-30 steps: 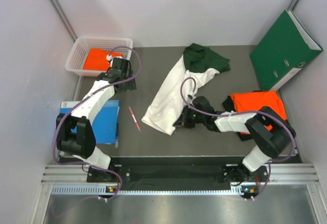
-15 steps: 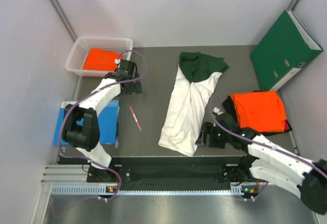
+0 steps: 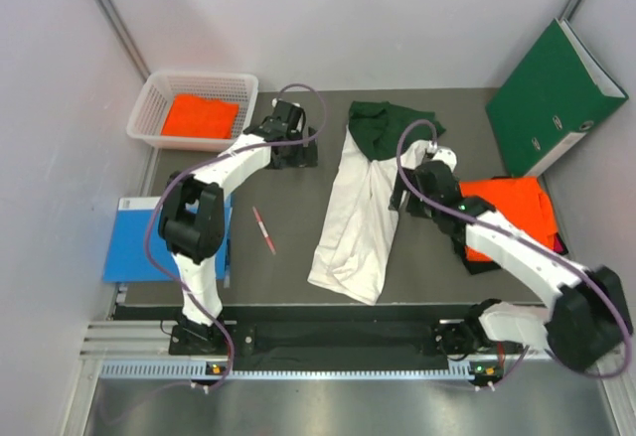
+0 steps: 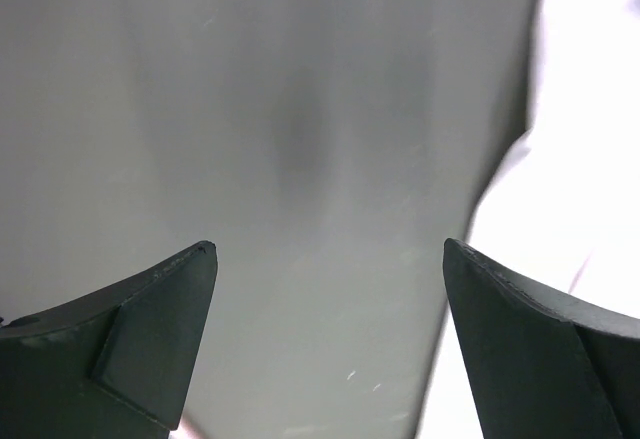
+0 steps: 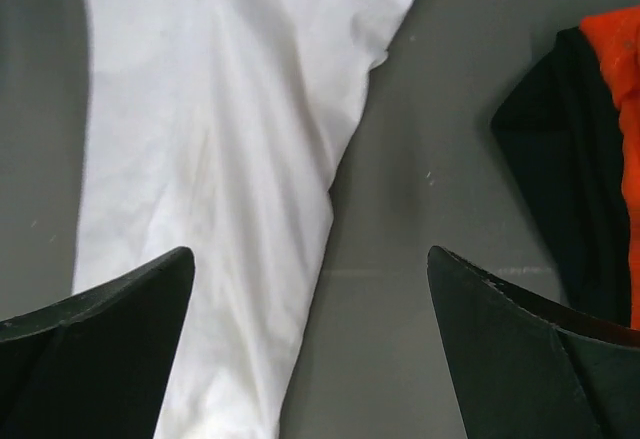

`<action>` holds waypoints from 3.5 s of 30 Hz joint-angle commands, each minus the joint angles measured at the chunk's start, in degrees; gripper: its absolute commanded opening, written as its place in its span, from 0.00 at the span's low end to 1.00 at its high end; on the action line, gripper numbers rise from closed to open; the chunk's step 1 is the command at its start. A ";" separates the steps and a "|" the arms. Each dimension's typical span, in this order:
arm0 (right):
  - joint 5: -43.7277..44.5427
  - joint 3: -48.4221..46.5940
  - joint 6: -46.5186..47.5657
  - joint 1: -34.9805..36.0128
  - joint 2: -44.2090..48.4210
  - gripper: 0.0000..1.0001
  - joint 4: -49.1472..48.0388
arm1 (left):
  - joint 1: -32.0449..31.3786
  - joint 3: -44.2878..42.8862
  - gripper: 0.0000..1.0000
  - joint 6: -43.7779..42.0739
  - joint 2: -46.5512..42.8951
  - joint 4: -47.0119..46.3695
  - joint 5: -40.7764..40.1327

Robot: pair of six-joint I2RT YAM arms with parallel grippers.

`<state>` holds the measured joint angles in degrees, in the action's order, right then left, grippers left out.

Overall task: Fold and stack the t-shirts
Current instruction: Fold the tshirt

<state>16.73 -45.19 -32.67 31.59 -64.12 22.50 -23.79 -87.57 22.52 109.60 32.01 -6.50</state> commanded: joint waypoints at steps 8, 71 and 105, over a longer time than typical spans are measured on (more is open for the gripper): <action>-13.64 -12.37 1.20 -22.17 -29.98 0.94 -21.53 | 0.59 -21.03 0.99 2.70 19.57 -11.36 17.56; -29.39 -40.79 10.08 -20.17 -55.78 1.00 -23.89 | 14.65 -29.34 0.58 16.50 32.79 -22.86 27.86; -42.65 9.21 0.24 -13.76 -20.44 1.00 -27.60 | -5.21 53.19 0.89 20.19 -40.15 -22.35 16.52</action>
<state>-22.74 -41.82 -30.70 16.10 -89.62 -6.11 -27.86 -38.15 40.69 79.96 7.07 14.85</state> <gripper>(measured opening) 0.995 0.873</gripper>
